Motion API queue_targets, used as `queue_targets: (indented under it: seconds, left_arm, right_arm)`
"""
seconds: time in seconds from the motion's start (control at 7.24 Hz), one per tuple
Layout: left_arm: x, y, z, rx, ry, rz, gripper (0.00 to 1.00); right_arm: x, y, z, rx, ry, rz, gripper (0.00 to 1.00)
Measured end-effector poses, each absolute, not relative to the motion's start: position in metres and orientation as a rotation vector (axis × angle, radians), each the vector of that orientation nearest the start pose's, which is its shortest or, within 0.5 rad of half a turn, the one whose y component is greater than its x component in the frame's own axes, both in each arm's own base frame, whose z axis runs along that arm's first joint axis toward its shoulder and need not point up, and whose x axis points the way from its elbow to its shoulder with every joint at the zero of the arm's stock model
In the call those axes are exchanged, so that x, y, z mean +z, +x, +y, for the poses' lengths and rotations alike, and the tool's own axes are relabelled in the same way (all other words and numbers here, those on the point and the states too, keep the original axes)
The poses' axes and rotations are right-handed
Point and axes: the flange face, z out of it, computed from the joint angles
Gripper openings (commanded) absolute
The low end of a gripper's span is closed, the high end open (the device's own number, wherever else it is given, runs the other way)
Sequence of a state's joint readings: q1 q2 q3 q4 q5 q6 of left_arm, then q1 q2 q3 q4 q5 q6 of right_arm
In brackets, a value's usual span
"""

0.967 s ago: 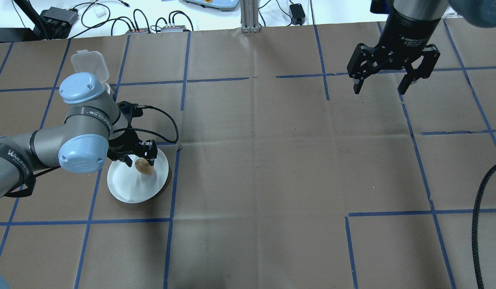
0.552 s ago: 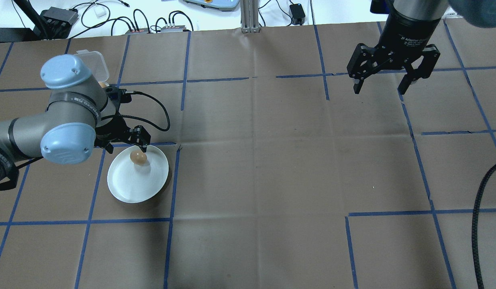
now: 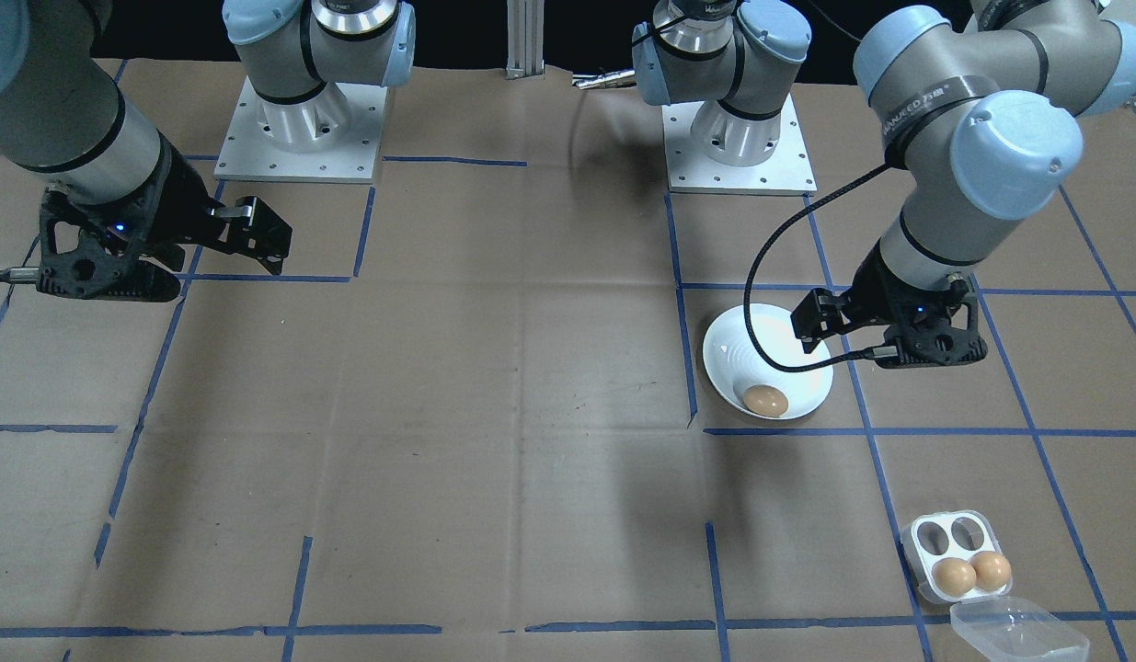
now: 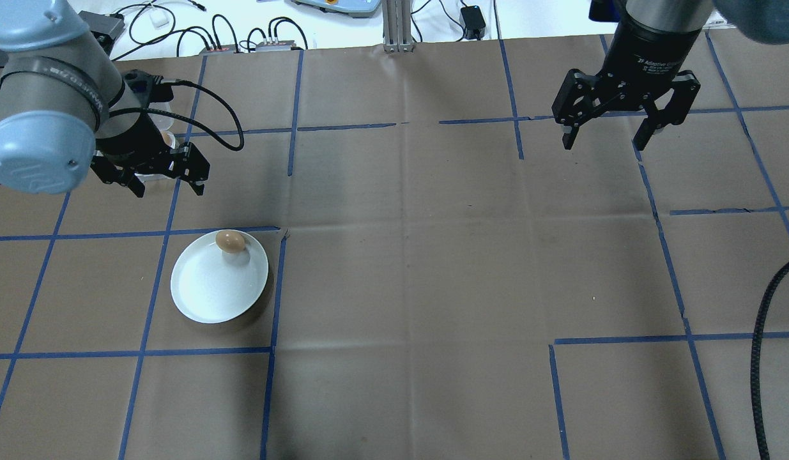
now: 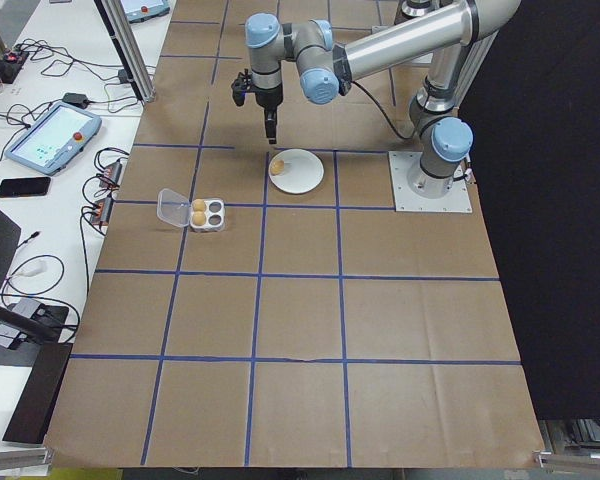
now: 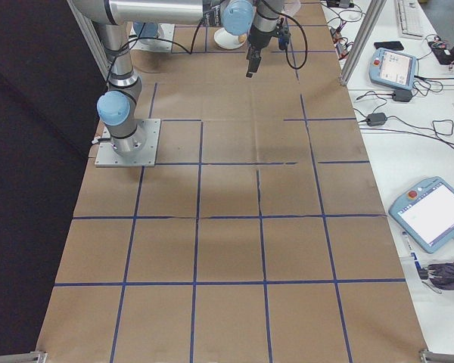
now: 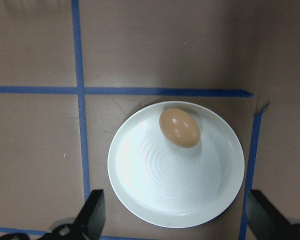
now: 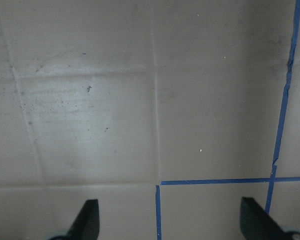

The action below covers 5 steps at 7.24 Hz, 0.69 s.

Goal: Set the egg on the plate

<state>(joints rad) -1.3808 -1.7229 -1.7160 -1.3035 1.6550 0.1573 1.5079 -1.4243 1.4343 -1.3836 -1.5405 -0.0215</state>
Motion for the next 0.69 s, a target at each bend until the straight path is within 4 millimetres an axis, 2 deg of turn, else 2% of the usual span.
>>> queue_targets:
  seconds: [0.14, 0.28, 0.41, 0.69]
  left_arm:
    - [0.367, -0.006, -0.574, 0.062, -0.075, 3.05, 1.0]
    - [0.368, 0.019, -0.595, 0.052, -0.099, 3.047, 1.0]
    - [0.367, 0.045, -0.612, 0.045, -0.021, 3.051, 1.0]
    - [0.358, 0.093, -0.64, 0.053, 0.357, 3.033, 1.0]
  right_arm:
    - [0.462, 0.103, -0.54, 0.303, 0.069, 3.087, 1.0]
    - [0.462, 0.103, -0.54, 0.303, 0.069, 3.087, 1.0]
    - [0.462, 0.103, -0.54, 0.303, 0.069, 3.088, 1.0]
    - [0.462, 0.103, -0.54, 0.302, 0.069, 3.088, 1.0]
